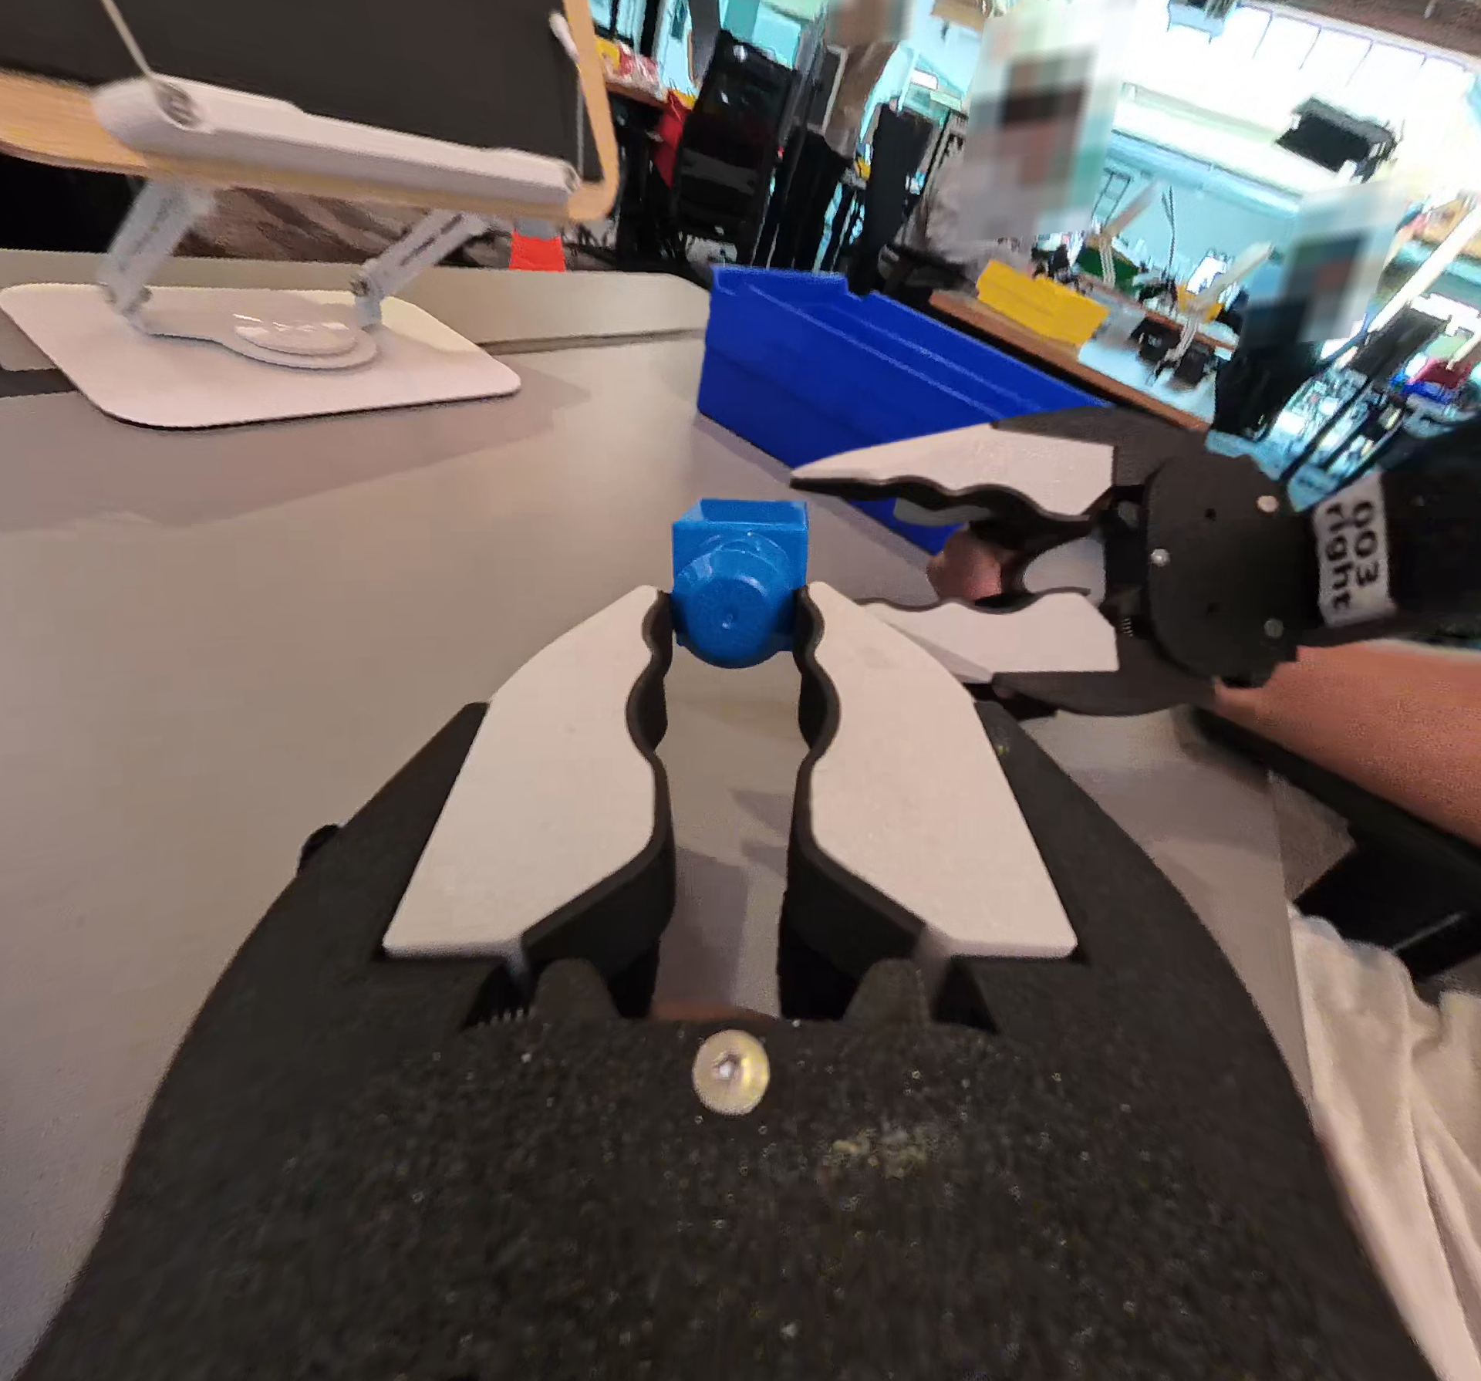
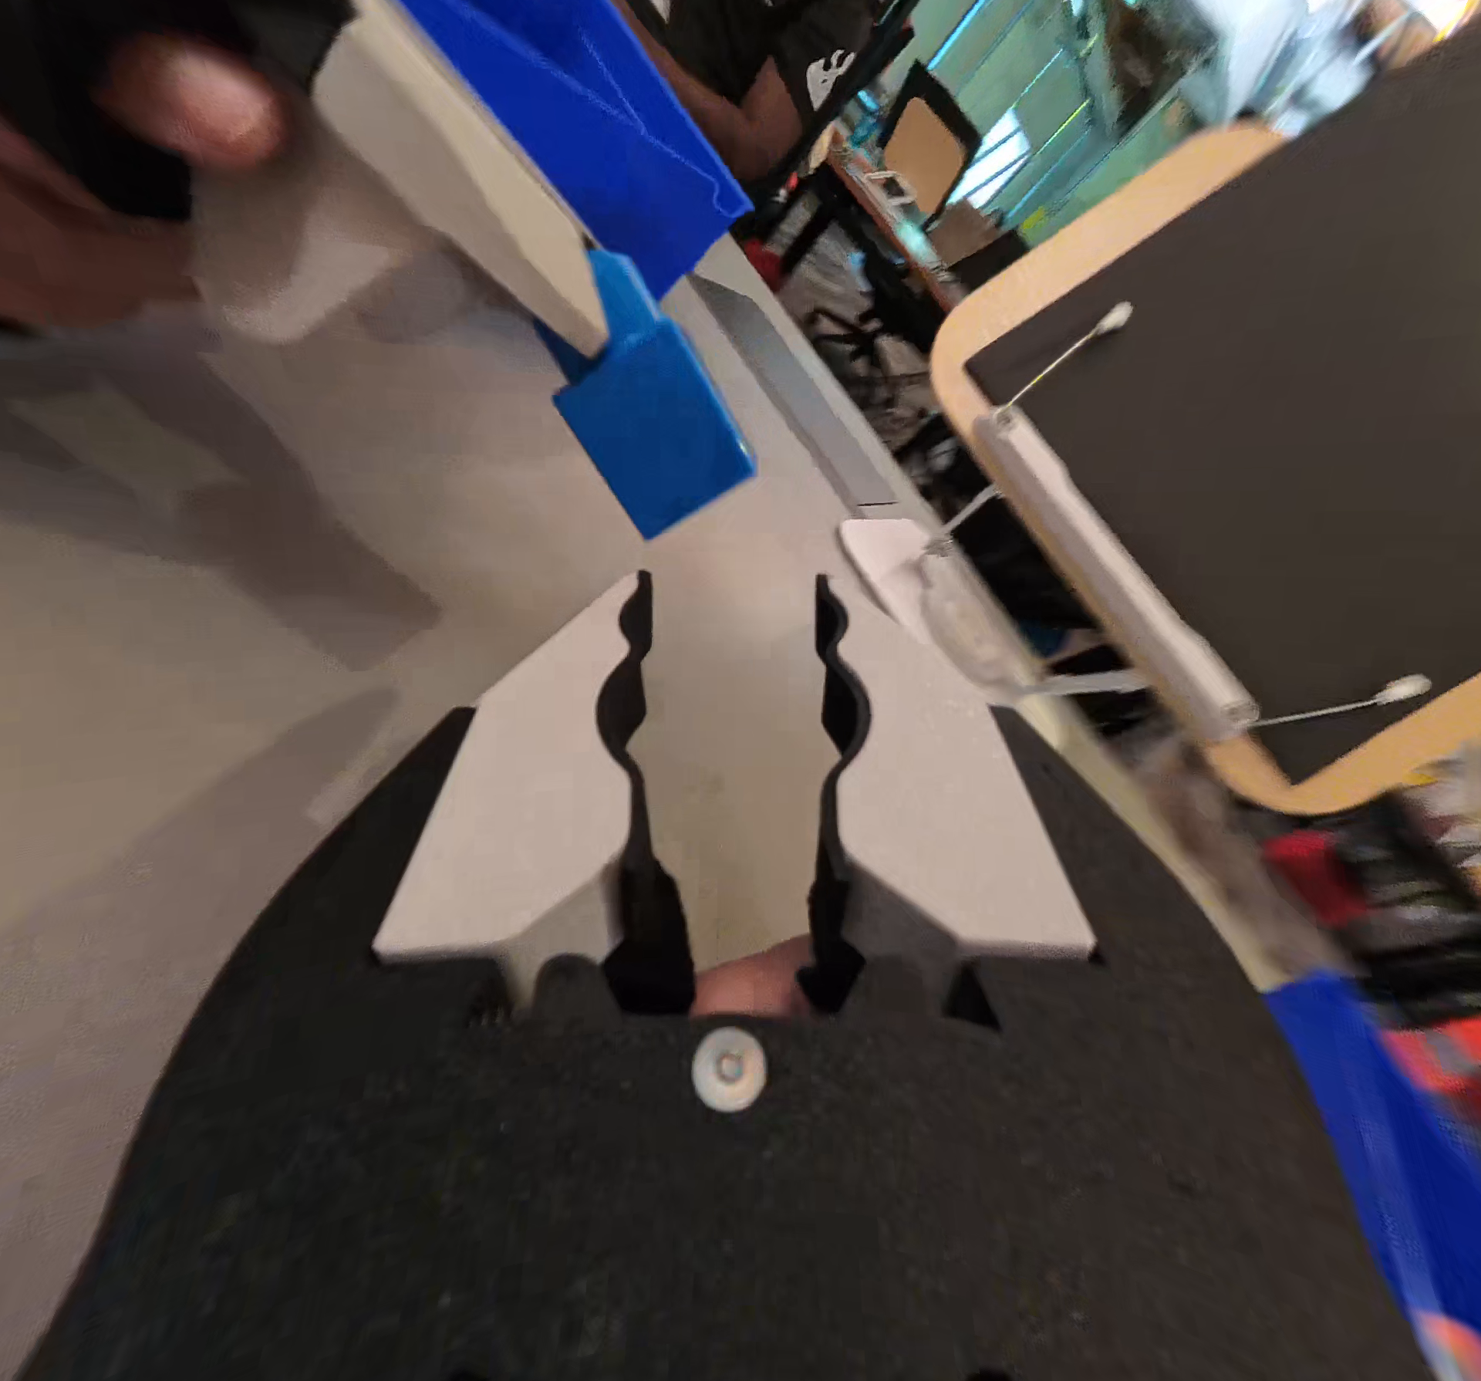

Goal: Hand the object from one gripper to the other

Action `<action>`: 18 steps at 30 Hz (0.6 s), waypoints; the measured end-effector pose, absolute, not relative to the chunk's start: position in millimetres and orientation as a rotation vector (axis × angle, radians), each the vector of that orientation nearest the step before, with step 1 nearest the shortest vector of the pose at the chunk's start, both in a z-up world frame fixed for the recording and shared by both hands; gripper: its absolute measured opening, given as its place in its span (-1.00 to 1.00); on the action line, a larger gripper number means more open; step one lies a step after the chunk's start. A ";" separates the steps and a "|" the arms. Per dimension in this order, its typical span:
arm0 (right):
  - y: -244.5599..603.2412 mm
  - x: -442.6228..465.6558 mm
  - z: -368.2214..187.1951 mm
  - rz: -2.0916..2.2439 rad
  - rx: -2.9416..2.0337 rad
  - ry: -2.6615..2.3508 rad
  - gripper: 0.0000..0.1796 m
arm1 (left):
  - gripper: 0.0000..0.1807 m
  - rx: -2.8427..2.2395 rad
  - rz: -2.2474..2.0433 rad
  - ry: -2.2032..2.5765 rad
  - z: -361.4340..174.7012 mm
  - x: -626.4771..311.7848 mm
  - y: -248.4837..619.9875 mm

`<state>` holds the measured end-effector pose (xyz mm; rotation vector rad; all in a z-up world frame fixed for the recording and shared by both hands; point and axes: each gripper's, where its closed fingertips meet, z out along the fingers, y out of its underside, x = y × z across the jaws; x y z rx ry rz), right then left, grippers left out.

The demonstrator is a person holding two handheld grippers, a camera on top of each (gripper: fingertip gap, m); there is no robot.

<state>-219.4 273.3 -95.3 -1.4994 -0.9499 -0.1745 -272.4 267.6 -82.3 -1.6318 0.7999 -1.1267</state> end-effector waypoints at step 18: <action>219.2 -239.4 -48.0 1.529 -1.519 -0.667 -0.68 | -0.69 -1.503 -1.631 0.767 -58.2 -261.4 235.2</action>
